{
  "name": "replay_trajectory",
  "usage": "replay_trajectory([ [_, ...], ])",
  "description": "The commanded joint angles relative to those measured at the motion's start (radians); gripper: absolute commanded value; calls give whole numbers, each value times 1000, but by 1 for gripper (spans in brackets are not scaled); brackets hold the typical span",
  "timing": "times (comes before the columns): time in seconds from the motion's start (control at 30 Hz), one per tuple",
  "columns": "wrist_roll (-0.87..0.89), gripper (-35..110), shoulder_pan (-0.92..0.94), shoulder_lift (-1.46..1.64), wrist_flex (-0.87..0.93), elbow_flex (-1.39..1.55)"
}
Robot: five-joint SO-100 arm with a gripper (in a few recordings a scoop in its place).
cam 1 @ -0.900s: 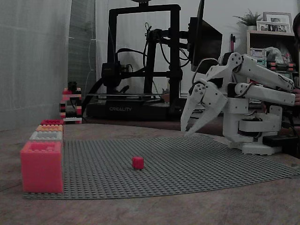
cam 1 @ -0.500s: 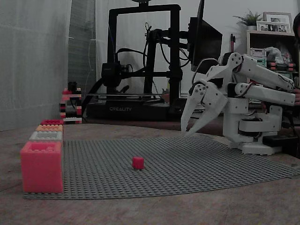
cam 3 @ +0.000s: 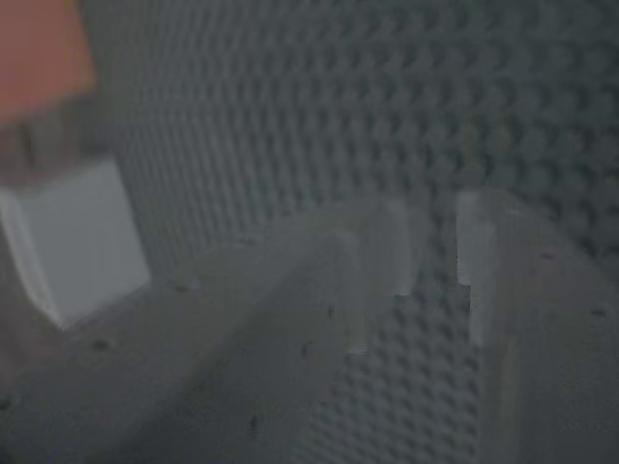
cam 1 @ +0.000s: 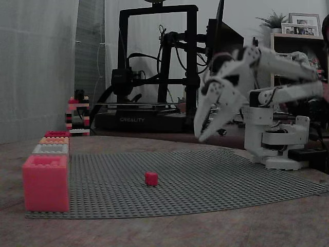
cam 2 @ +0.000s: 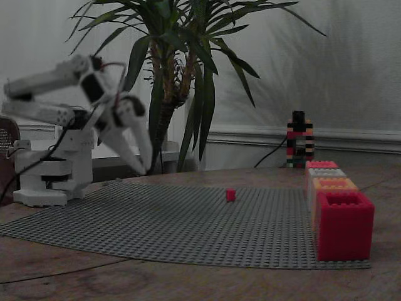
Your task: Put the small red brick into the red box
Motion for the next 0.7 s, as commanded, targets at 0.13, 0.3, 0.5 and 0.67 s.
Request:
replay_trajectory([
  [0.13, -242, 9, -212, -618, -6, -502],
  [0.3, -256, 17, -229, -917, -28, -690],
  [0.5, -218, 19, -267, -1150, -60, -816],
  [0.67, -173, 19, -313, -1190, -126, -831],
])
